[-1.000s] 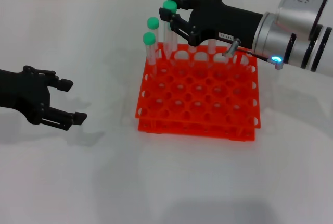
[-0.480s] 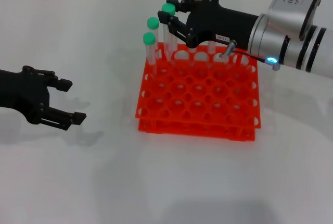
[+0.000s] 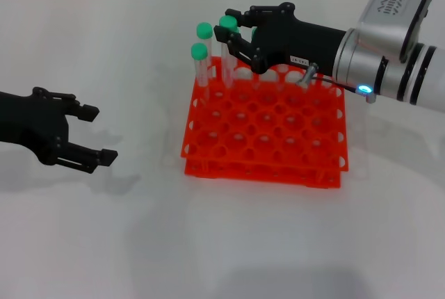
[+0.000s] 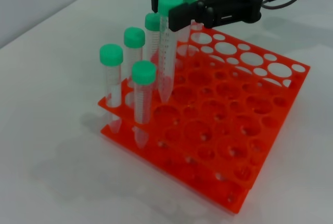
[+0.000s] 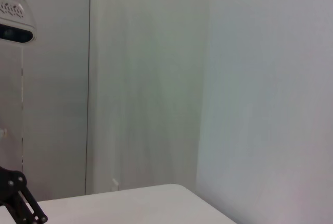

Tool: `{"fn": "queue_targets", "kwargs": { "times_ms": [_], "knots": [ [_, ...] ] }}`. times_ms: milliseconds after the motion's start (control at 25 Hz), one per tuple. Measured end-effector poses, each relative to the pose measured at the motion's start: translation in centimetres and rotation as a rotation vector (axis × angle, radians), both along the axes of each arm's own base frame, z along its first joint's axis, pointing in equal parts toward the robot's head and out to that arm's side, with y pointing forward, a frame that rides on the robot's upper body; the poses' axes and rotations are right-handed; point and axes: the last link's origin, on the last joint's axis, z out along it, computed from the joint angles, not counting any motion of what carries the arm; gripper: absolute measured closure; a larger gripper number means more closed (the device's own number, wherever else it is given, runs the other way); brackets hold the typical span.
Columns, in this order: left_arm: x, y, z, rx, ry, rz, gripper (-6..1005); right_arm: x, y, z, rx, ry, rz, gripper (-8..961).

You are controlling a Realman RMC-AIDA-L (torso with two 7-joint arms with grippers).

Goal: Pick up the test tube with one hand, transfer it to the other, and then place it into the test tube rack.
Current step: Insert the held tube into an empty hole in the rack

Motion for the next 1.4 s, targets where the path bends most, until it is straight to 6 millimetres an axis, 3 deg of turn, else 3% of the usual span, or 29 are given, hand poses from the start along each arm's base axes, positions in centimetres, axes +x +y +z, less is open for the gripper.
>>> {"fn": "queue_targets", "kwargs": {
  "times_ms": [1400],
  "knots": [
    [0.4,0.4,-0.6,-0.017,-0.015,-0.003,112,1.2,-0.2,-0.4,-0.014,0.01,-0.053,617]
  ]
}}
